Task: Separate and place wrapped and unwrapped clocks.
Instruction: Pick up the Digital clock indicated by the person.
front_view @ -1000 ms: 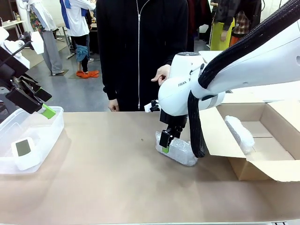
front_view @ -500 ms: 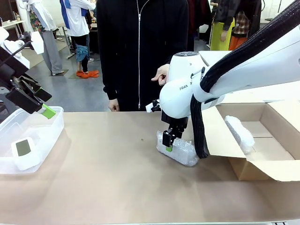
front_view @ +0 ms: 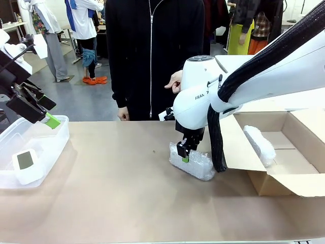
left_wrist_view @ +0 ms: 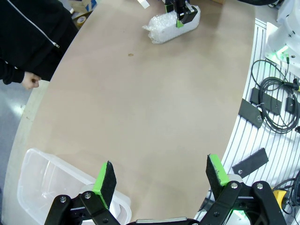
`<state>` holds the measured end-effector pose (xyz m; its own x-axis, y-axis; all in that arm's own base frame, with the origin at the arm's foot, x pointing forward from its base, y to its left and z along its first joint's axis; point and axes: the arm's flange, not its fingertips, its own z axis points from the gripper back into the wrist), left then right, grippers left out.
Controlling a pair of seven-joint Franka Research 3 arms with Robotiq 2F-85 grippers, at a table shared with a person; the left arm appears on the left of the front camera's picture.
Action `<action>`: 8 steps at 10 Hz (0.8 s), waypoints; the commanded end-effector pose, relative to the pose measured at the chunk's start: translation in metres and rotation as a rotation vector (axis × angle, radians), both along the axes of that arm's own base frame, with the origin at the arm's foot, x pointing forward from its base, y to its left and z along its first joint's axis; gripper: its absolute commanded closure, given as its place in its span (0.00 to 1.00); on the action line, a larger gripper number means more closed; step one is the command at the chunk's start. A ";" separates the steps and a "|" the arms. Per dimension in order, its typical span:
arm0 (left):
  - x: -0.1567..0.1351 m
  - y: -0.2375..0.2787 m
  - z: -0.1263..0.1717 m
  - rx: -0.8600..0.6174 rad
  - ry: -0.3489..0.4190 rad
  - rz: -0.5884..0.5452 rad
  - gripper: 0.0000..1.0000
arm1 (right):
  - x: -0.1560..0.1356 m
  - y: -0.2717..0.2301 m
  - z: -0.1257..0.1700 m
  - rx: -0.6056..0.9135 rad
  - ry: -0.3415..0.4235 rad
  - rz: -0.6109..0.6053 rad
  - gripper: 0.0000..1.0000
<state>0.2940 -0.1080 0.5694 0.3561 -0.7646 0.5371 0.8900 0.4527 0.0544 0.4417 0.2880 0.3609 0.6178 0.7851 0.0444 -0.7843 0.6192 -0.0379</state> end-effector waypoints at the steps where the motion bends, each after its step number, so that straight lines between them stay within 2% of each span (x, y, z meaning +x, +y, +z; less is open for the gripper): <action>1: 0.000 -0.001 -0.001 0.003 -0.008 0.011 0.00 | -0.003 0.000 0.015 0.026 0.039 -0.035 0.94; 2: 0.000 -0.001 -0.001 0.003 -0.008 0.011 0.00 | -0.009 0.002 0.038 0.053 0.062 -0.041 0.94; 6: 0.000 -0.001 -0.001 0.003 -0.008 0.011 0.00 | -0.036 0.008 0.159 0.123 -0.076 -0.106 0.94; 8: 0.000 -0.001 -0.001 0.003 -0.008 0.011 0.00 | -0.054 0.014 0.204 0.146 -0.163 -0.135 0.94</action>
